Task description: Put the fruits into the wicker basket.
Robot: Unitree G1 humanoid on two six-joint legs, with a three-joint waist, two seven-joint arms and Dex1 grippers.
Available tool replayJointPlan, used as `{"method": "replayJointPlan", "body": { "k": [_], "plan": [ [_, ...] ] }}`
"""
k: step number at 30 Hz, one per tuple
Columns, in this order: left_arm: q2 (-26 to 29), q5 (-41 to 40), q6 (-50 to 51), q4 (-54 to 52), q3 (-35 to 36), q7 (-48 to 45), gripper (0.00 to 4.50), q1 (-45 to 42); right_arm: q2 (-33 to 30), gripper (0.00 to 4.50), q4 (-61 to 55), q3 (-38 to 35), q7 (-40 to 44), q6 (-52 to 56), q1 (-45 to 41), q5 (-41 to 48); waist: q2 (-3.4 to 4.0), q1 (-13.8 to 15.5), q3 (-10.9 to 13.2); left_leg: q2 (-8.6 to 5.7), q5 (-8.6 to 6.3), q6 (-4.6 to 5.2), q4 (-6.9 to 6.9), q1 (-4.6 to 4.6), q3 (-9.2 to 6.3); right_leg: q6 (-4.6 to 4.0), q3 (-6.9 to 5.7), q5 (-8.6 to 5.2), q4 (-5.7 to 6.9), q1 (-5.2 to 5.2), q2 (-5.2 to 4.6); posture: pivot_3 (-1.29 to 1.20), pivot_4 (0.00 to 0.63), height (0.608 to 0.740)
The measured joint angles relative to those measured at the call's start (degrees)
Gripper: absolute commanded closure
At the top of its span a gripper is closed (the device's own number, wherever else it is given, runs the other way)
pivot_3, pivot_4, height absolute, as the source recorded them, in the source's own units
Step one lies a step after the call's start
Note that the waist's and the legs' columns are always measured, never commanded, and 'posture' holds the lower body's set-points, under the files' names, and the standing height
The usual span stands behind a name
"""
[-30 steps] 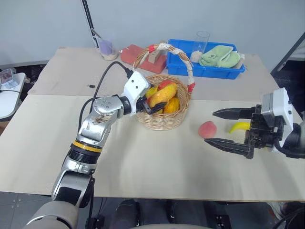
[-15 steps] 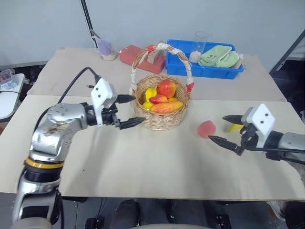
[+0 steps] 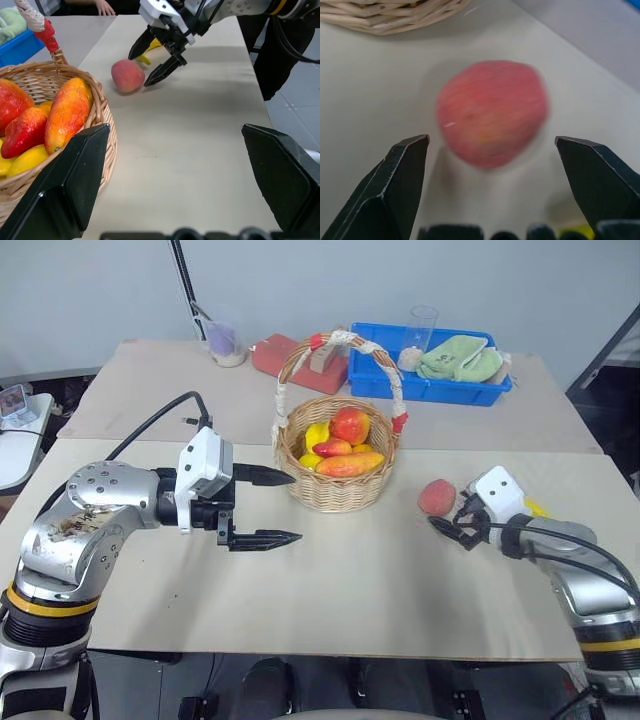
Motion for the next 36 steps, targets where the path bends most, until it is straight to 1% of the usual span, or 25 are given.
{"method": "replayJointPlan", "body": {
  "k": [5,10,14,17,22,27,30,33,36],
  "plan": [
    [0.0,0.0,-0.9,0.0,0.1,0.3,0.01,0.3,2.6,0.0,0.7,0.0,1.4,0.9,-1.7,1.5,0.0,-0.1,0.0,0.03,0.0,0.0,0.01,0.0,0.0,0.0,0.01,0.0,0.0,0.01,-0.03,0.0,0.15,0.726],
    [0.0,0.0,-1.4,0.0,0.2,1.2,0.01,0.6,4.5,0.0,3.3,0.0,0.0,0.8,-4.2,0.3,0.01,-0.2,0.0,0.02,0.0,0.0,0.01,0.0,0.0,0.0,0.0,0.01,0.01,0.01,-0.03,0.0,0.15,0.726],
    [0.0,0.0,-1.9,0.0,0.4,1.7,0.01,0.9,8.1,0.0,5.5,-0.1,-1.7,0.6,-5.5,0.0,0.02,-0.5,0.0,0.02,0.0,0.0,0.01,0.0,-0.01,-0.01,0.0,0.01,0.02,0.0,-0.01,0.0,0.15,0.726],
    [0.0,0.0,-1.9,0.0,0.4,1.9,0.01,1.0,9.4,0.0,5.7,-0.1,-1.9,0.5,-6.1,-0.1,0.03,-0.5,0.0,0.03,0.0,0.0,0.0,0.0,-0.01,-0.01,0.01,0.01,0.02,0.0,-0.02,0.0,0.15,0.726],
    [0.0,0.0,-2.0,0.0,0.9,2.3,0.01,1.7,9.8,0.0,5.0,-0.8,-3.4,-0.5,-7.8,-0.5,0.04,-0.5,0.0,0.04,0.0,0.0,0.0,0.0,-0.01,-0.01,-0.01,0.01,0.02,0.0,-0.03,0.0,0.15,0.726],
    [0.0,0.0,-2.0,0.0,1.5,2.9,0.01,2.2,8.4,0.0,3.1,-0.8,-3.0,-0.5,-8.0,-0.6,0.04,-0.5,0.0,0.04,0.0,0.0,0.01,0.01,0.0,-0.01,0.0,0.01,0.02,0.0,-0.04,0.0,0.15,0.726],
    [0.1,0.0,-2.0,0.0,1.6,3.0,0.01,2.4,8.1,0.0,3.4,-0.3,-2.7,-0.7,-9.8,-1.5,0.05,-0.6,0.0,0.04,0.0,0.0,0.01,0.02,0.01,-0.02,0.0,0.01,0.04,0.0,-0.02,0.0,0.15,0.726],
    [0.1,0.0,-2.0,0.1,1.6,3.0,0.01,2.4,7.8,0.0,5.2,0.7,-1.7,-1.9,-11.6,-2.7,0.05,-0.6,0.0,0.02,0.0,0.0,0.0,0.02,0.01,-0.02,0.0,0.02,0.03,-0.01,0.0,0.0,0.15,0.726],
    [0.1,-0.1,-2.0,0.1,1.6,3.1,0.01,2.4,7.6,0.0,9.5,2.8,-0.4,-3.5,-13.6,-4.3,0.05,-0.6,0.0,0.01,0.0,0.0,0.0,0.01,0.02,-0.02,0.0,0.02,0.03,-0.01,0.0,0.0,0.15,0.726]
  ]
}}
